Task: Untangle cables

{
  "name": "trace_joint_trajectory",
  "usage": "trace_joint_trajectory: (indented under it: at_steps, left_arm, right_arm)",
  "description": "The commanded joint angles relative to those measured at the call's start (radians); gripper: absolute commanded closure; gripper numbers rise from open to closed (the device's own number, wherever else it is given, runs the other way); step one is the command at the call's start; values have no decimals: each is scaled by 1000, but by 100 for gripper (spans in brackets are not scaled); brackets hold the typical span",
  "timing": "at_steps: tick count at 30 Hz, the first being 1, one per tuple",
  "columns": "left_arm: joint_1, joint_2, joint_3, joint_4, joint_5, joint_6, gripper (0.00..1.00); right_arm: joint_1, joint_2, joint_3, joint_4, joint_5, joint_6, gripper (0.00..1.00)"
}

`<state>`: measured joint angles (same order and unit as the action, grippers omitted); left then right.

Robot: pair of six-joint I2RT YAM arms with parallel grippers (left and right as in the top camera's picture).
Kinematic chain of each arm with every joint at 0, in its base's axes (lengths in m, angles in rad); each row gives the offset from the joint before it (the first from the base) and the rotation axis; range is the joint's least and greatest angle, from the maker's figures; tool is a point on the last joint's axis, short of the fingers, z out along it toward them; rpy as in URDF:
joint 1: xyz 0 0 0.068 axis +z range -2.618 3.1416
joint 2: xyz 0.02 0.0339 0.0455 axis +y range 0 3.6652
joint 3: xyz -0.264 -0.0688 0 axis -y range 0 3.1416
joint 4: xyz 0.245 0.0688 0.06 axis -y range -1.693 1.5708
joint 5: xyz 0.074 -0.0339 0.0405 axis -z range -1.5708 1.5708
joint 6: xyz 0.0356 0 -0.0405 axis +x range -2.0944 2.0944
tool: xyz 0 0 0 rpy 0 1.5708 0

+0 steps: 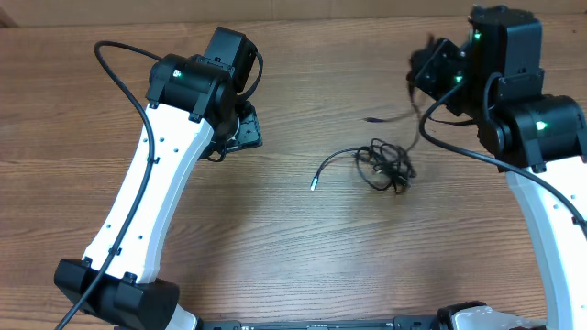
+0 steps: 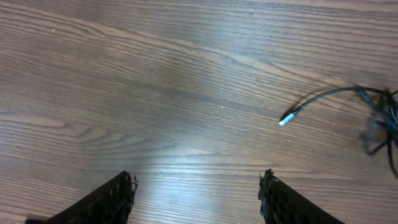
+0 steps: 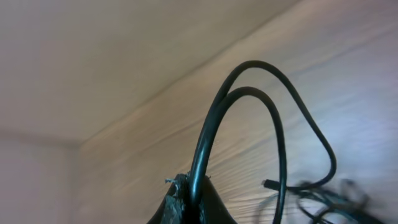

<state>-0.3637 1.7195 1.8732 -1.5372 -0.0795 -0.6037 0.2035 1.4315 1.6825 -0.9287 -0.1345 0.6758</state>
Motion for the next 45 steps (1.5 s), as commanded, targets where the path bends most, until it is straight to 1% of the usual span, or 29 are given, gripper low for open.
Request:
trace_joint_trajectory:
  at_steps: [1,4,6,8,12,15,17,19,21,22,25,27,28,32,36,42,45]
  left_arm:
    - [4,8,7,10,54,9,29]
    - [4,8,7,37,159,115,26]
    - [4,8,7,45,205,148,25]
    - [4,8,7,47,230,156,25]
    - [4,8,7,47,230,156,25]
    - [4,8,7,53,229,156,25]
    - [4,8,7,57,230,155,25]
    - [4,8,7,57,230,156,24]
    - [4,8,7,57,230,156,24]
    - [4,8,7,57,230,156,23]
    - [4,8,7,57,230,156,23]
    - [4,8,7,57,230,156,23]
    - [4,8,7,57,230,156,22]
    - [3,8,7,58,230,155,19]
    - [3,8,7,53,230,156,18]
    - [3,8,7,50,236,163,16]
    - [3,8,7,51,238,163,15]
  right_arm:
    - [-2,-5,13,87,-370,-38,96]
    - [-2,-5,13,212,-538,-30,96]
    - [-2,-6,13,275,-593,16,96]
    - [-2,-6,14,341,-646,77,96]
    - [-2,-8,14,449,-724,163,96]
    - [-2,-13,14,520,-771,215,96]
    - [-2,-21,14,546,-780,218,96]
    - [-2,-27,14,538,-760,203,96]
    - [-2,-29,14,488,-697,155,96]
    - [-1,-29,14,446,-647,127,96]
    - [4,-29,14,277,-407,43,96]
    - [18,-29,14,203,-270,-7,96]
    - [28,-29,14,183,-233,-28,96]
    - [79,-31,24,178,-217,-60,96]
    - [124,-32,53,178,-193,-115,96]
    - [192,-24,53,150,-113,-241,96]
    - [219,-24,53,157,-122,-243,96]
